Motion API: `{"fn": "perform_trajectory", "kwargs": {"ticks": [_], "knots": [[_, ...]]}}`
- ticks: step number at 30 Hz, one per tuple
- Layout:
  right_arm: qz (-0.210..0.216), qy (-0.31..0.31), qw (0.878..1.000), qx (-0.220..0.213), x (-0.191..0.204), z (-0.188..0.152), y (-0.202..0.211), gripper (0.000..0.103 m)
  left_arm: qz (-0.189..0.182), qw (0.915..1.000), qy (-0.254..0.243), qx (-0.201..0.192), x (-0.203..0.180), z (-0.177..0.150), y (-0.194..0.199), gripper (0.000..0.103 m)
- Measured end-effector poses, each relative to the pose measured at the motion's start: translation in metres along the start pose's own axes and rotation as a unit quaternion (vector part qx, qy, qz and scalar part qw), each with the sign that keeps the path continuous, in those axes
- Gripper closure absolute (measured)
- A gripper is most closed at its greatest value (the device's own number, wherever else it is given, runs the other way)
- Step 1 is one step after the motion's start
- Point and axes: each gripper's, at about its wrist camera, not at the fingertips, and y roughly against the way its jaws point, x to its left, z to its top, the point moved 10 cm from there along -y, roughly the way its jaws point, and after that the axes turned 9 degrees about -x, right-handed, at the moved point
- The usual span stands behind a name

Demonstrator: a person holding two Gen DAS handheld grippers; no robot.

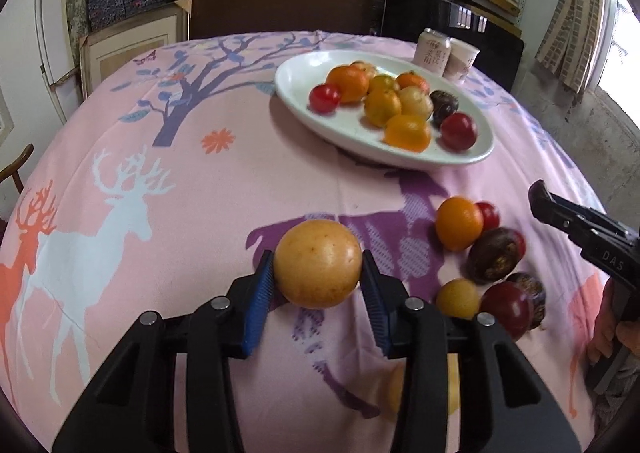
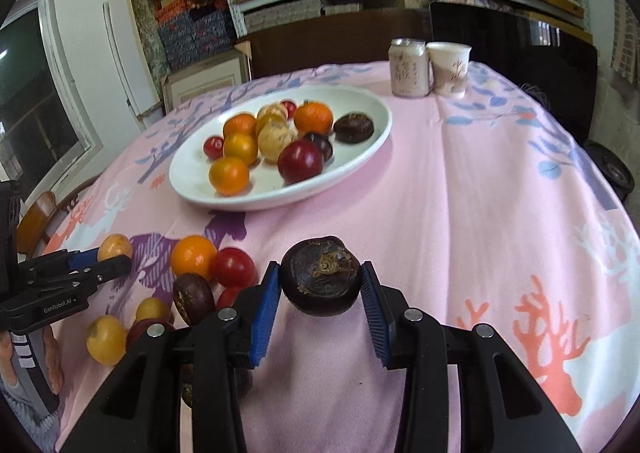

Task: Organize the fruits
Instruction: 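Carry the pale yellow fruit and dark purple fruit to the plate and release both, then move both open tools back to the remaining fruit cluster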

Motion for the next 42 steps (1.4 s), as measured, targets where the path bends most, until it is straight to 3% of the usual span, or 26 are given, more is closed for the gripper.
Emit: {"fn": "perform_trajectory", "kwargs": {"ticks": [7,12,15,18,19,20,21,25,27,31,35,39,42], "knots": [[0.004,-0.022,0.999,-0.025,-0.006,0.046,0.002,0.062,-0.016,0.9993,-0.004,-0.034,-0.024,0.067,-0.009,0.061],[-0.005,-0.022,0.999,-0.036,-0.005,0.09,-0.029,0.062,-0.029,0.9989,0.014,-0.035,-0.032,0.104,-0.046,0.061],[-0.005,-0.035,0.999,-0.032,-0.007,0.101,-0.059,0.062,-0.029,0.9991,0.025,-0.021,-0.028,0.107,-0.071,0.061],[-0.003,-0.05,0.999,-0.019,-0.011,0.097,-0.087,0.061,-0.027,0.9992,0.027,-0.012,-0.023,0.106,-0.091,0.056],[0.001,-0.059,0.998,-0.017,-0.014,0.093,-0.092,0.059,-0.029,0.9991,0.027,-0.01,-0.022,0.105,-0.094,0.043],[0.006,-0.067,0.998,-0.016,-0.017,0.09,-0.094,0.045,-0.042,0.9987,0.025,-0.014,-0.023,0.105,-0.096,0.04],[0.004,-0.076,0.997,-0.02,-0.022,0.088,-0.094,0.04,-0.051,0.9983,0.023,-0.017,-0.025,0.105,-0.097,0.031],[-0.009,-0.095,0.995,-0.039,-0.038,0.088,-0.084,0.036,-0.056,0.9978,0.012,-0.035,-0.033,0.106,-0.092,0.005],[-0.008,-0.114,0.993,-0.042,-0.044,0.084,-0.081,0.027,-0.028,0.9985,-0.006,-0.046,-0.032,0.105,-0.089,0.004],[-0.003,-0.131,0.991,-0.028,-0.046,0.071,-0.084,0.027,0.003,0.998,-0.027,-0.057,-0.031,0.101,-0.081,0.004],[-0.011,-0.114,0.993,-0.029,-0.041,0.065,-0.077,0.027,0.013,0.9964,-0.038,-0.075,-0.031,0.101,-0.067,0.004],[-0.015,-0.096,0.995,-0.036,-0.033,0.057,-0.058,0.016,0.008,0.9959,-0.037,-0.082,-0.032,0.096,-0.054,0.004],[-0.014,-0.094,0.995,-0.039,-0.031,0.049,-0.043,0.016,0.017,0.9955,-0.039,-0.084,-0.031,0.09,-0.044,0.004]]}}
